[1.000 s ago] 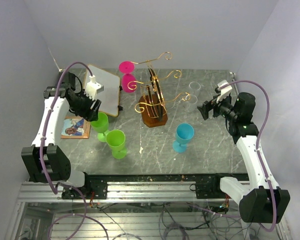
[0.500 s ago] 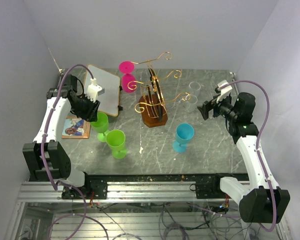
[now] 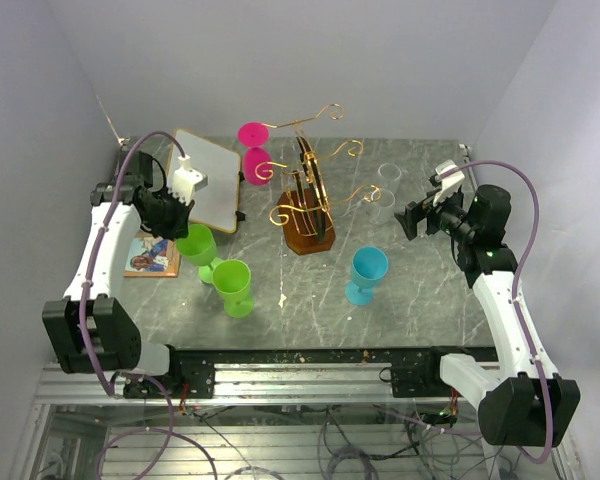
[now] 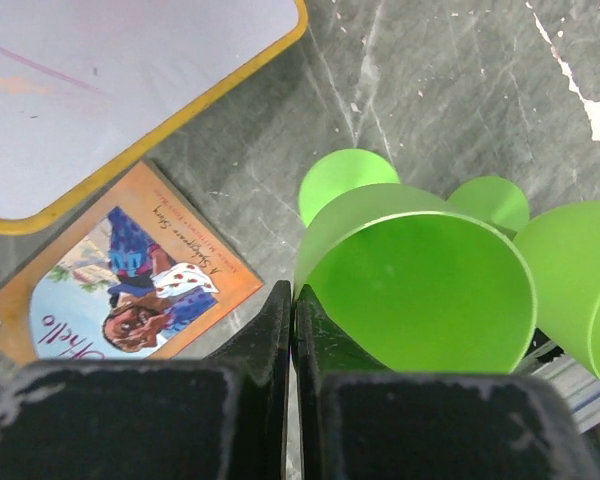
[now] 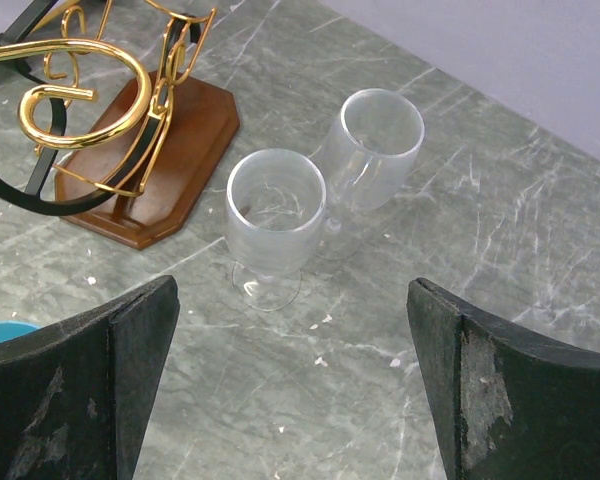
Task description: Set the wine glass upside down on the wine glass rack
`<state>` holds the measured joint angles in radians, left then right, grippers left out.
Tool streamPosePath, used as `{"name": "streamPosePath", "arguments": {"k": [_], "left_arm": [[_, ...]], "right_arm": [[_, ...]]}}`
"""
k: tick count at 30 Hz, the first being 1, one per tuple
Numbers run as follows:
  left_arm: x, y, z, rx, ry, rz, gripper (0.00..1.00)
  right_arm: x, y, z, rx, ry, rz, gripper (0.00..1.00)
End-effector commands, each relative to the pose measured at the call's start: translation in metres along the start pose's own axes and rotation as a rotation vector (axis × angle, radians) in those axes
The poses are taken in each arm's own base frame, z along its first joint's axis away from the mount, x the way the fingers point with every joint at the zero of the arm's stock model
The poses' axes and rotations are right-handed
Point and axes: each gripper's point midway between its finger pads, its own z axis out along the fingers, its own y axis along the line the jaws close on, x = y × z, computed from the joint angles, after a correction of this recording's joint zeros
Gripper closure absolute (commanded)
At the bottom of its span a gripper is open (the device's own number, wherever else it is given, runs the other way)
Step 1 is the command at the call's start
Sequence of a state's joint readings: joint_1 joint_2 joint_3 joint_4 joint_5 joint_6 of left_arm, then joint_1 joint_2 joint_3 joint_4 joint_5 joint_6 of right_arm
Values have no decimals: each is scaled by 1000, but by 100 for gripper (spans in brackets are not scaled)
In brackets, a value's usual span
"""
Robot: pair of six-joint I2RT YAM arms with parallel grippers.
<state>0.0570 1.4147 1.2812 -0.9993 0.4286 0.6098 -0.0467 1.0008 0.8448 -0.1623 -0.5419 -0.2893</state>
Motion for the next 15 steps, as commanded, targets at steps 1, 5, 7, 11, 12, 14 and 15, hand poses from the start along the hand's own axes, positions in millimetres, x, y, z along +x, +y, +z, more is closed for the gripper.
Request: {"name": "streamPosePath", "arguments": {"k": [1,5,7,11,12,14,15], "left_arm": [[-18,2,-25,-114,-55,60,93],[-26,8,-53,-245,-65,77,93],[-34,3,-68,-287,-74,102,93],[-56,-5,-111,-348,-139,119,93],[-62,-8,-120,-355,-164,120,93],[-76,-15,-140,-361,-231,122,93],[-84,-19,-149,-361,-271,120,93]], "right_arm": [[-8,-4,-4,21,-30,-23,3],[-12,-4,-7,28,-38,-29,1],[-13,-5,-7,32,-43,-26,0],[-19,-3,-9,21,-51,-22,0],[-21,-4,-9,21,-49,-17,0],[-29,-6,-10,22,-46,-19,0],[-34,-7,-11,19,-48,-22,0]]}}
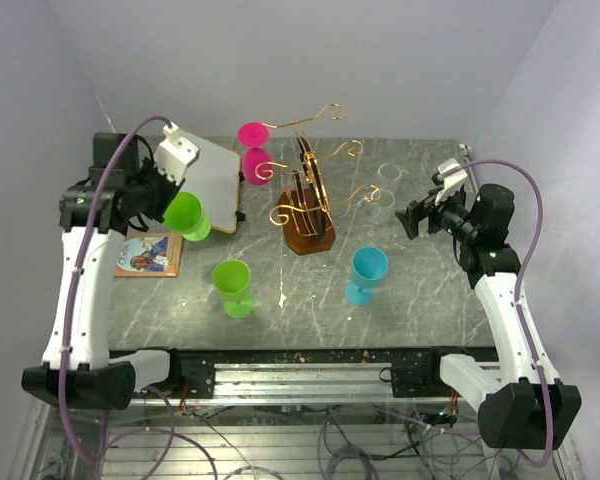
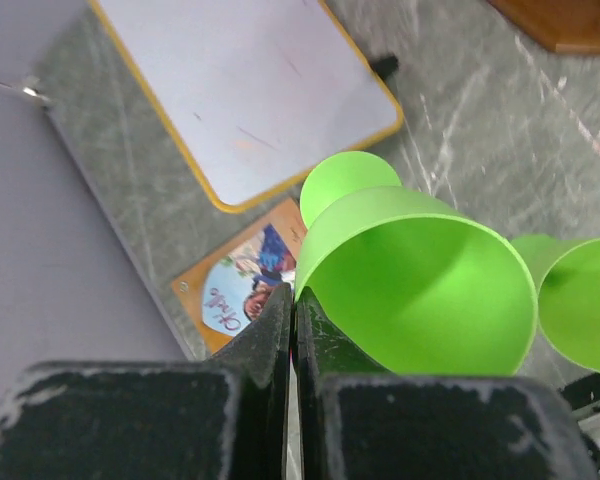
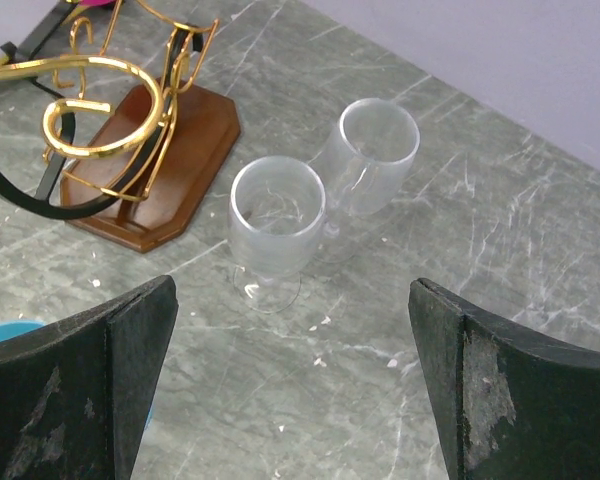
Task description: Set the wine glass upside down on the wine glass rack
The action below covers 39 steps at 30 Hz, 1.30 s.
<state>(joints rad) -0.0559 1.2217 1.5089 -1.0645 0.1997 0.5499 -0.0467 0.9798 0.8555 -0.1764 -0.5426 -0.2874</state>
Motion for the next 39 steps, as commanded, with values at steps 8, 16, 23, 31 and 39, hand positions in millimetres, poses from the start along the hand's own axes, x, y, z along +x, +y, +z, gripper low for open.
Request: {"name": "streamPosePath", "arguments": {"k": [8,16,23,31,39], "left_arm": [[-115,6,-98,-67,-490,-150,93],[-184,3,-118,73,-731,-251,93],[-234,-7,-113,186,-834,-283,93],[-279,-23,-94,252,-890,-256,93],[-298,-47,-80,291,-903,-179,93]], "right_arm": [[-78,-14,-8,-29,-56,3,1],[-141,2,-5,-187,-176,104,3],[-196,21,9,-283,-273,146,9],[-235,63,40,-466,-296,257,17],[-236,90,82,-540,-258,332,20]]}}
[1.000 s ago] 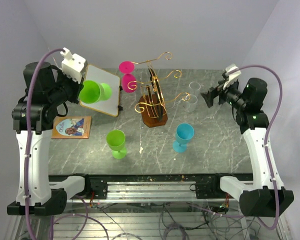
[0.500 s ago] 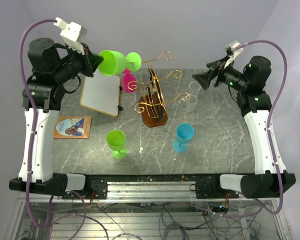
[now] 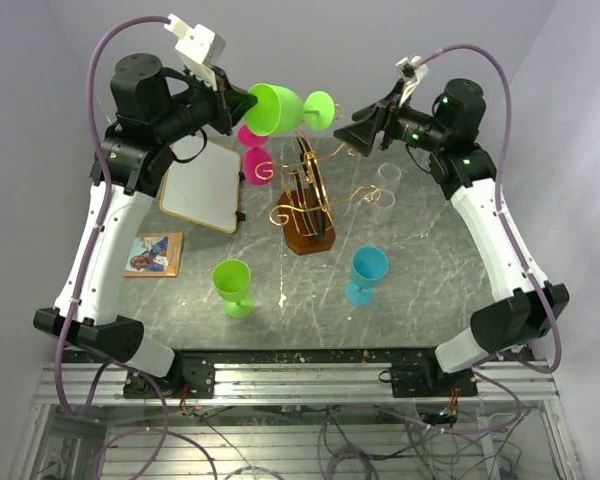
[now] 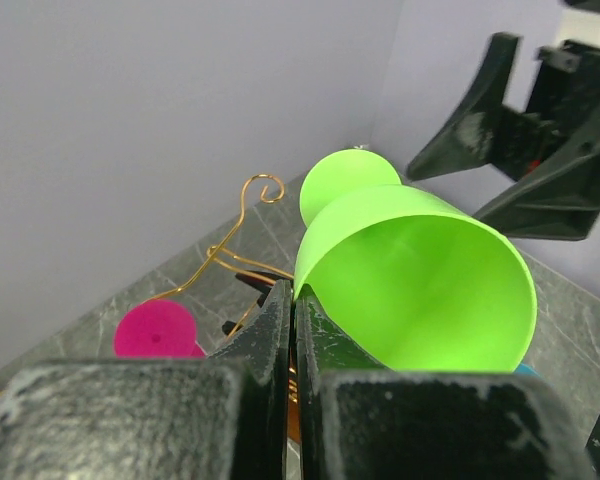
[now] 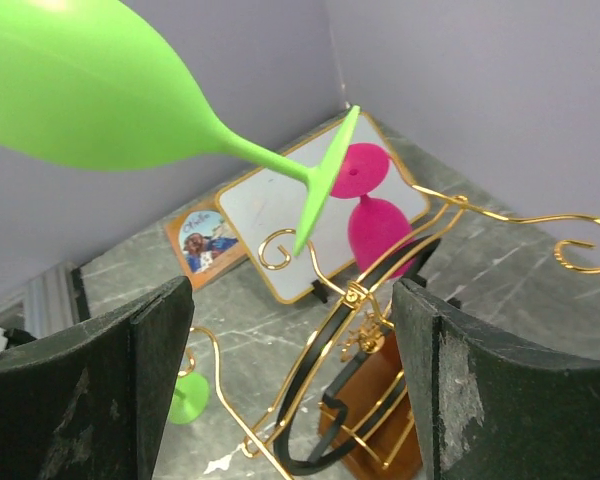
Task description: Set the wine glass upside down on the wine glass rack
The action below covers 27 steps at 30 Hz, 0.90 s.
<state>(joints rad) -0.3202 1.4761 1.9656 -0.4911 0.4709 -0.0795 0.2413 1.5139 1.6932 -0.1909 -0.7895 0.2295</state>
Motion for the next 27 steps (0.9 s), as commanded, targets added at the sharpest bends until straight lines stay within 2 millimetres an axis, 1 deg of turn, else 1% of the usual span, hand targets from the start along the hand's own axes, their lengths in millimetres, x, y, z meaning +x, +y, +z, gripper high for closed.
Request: {"name": "streamPosePath", "arguments": {"k": [1,5,8,10,12,17,21,24,27], "left_arm": [[-27,-11,5,25,-82,72,93],[-24,-15,8,43,-79,67,93],[-18,-18,11,59,-65,64,93],[-16,-19,12,63,-60,68,93],[-16,-20,12,70,-58,71,93],[-17,-21,12,69,-59,81,93],[-15,-21,14,75,-54,82,93],[-14,-22,14,80,-51,83,93],[-14,-23,14,81,-52,84,93]], "right_arm": [[-7,1,18,-25,-28,52,21],[0,-7,26,-21,-20,72,26],[5,-6,30,-54,-15,96,36],[7,-4,33,-84,-15,116,46],[5,-1,35,-112,-19,122,52],[2,6,37,-162,-24,141,62],[4,5,39,-164,-22,158,72],[4,4,39,-163,-25,162,77],[4,4,40,-162,-26,167,80]]}}
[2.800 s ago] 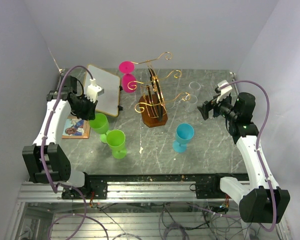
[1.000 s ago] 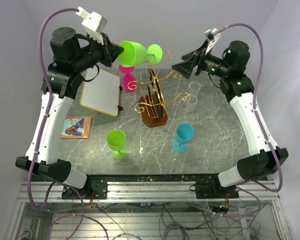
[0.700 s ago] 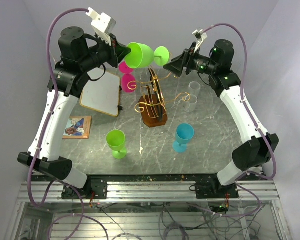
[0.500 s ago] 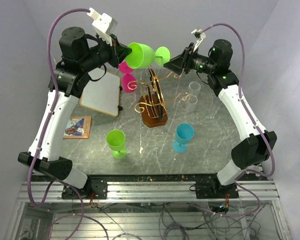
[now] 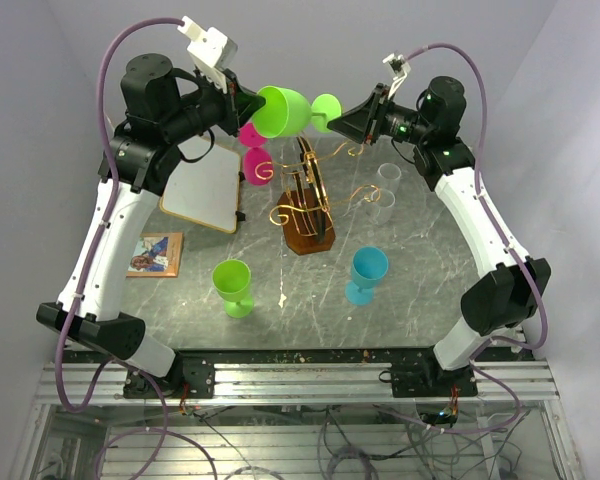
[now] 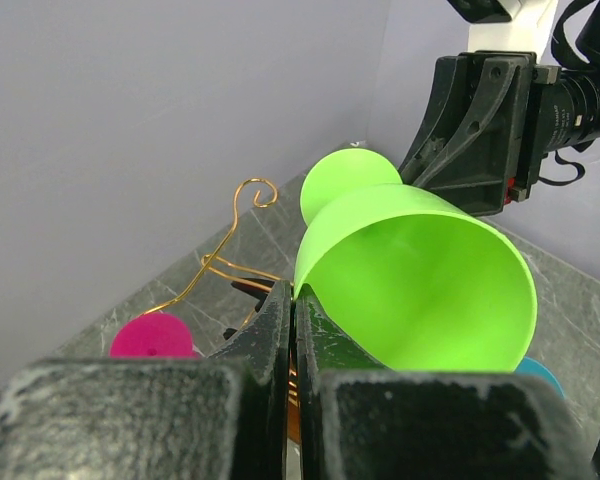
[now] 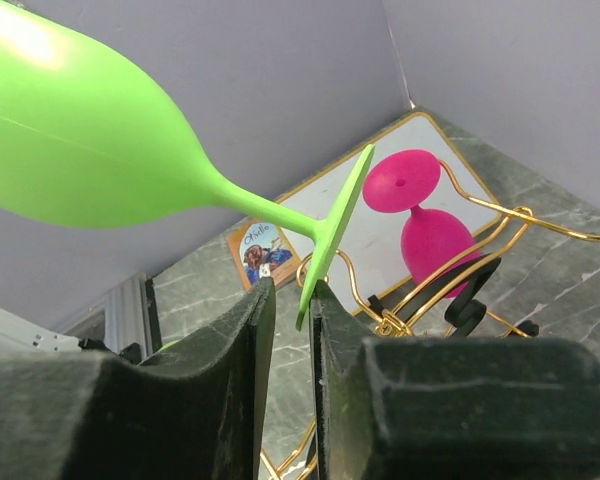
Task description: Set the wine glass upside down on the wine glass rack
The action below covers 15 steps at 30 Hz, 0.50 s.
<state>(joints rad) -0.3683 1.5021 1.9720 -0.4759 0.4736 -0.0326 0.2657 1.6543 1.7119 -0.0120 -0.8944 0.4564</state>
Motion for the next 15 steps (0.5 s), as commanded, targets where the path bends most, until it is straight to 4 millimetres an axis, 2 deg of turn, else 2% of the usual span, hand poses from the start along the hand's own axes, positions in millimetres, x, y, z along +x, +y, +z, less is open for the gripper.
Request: {"name": "streamPosePath", "arguments": {"k": [1,4,8,10,11,15], "left_arm": [[-20,-9,0,32,-57,41,93],[-18,-10,1,35,-54,39,93],[-15,-10,1,37,-51,33,93],[-15,-11,0,39,-54,26,92],[-15,-11,0,38,-56,22,90],[-17,-15,-2,48,-63,12,70]], "right_arm": [[-12,6,2,-27,-25,-20,81],[-13,4,3,-19,-30,-14,86],[-14,3,2,-12,-35,-11,100],[-14,0,1,3,-36,-13,100],[-15,-1,-1,12,-39,-17,100],[-21,-8,-10,42,-55,-29,100]]}}
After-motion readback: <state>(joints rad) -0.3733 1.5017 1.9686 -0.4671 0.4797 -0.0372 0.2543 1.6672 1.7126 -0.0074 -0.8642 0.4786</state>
